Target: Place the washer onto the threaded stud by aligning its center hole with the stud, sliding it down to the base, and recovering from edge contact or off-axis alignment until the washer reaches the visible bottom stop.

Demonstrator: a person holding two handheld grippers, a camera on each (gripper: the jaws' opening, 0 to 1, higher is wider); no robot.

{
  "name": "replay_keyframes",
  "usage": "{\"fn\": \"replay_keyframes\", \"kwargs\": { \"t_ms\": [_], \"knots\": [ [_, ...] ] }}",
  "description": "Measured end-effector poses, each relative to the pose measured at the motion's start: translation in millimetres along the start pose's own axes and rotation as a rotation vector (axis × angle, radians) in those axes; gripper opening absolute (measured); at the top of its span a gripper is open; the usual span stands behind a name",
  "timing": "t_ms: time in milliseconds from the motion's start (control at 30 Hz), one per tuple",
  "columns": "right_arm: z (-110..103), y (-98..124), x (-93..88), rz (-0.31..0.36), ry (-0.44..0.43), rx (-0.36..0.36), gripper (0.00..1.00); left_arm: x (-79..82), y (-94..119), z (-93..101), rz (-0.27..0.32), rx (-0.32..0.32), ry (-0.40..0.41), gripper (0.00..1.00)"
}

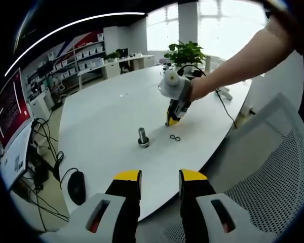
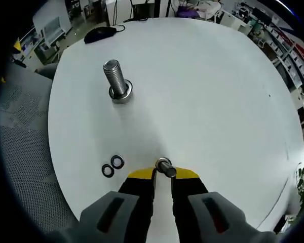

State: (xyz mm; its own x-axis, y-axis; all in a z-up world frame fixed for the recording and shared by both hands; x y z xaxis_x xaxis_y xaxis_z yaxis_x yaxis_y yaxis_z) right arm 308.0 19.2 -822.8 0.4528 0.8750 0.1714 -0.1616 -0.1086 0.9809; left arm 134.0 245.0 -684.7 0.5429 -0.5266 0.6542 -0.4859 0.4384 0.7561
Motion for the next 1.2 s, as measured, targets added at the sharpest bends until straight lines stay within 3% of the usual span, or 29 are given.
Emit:
{"fn": "replay_keyframes", "kwargs": {
  "t_ms": [767,1200],
  "knots": [
    [3,8,-17.0,0.04,-0.086,0.024,0.17,-2.0,-2,2.3,-0.022,-0.011,-0.013,0.27],
    [-22,11,-23.7,0.079,-0.078,0.061,0.21,-3.1,-2,-0.9,-0.03,0.007,-0.001,0.27]
  ]
}}
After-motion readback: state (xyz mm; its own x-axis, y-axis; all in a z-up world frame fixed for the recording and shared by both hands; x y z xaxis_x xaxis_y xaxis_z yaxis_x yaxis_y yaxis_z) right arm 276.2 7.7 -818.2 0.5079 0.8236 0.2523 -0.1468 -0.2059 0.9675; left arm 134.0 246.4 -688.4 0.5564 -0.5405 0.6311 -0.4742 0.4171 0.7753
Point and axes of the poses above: the point that each gripper's makers call its tool centre point, and the gripper's own axes: y roughly backward along the fingers, z roughly to its right, x roughly out of its top, the point moved 4 cm from there along y, roughly backward along the fingers, and after that the axes turned 9 degrees about -z, right-handed, at the moved point
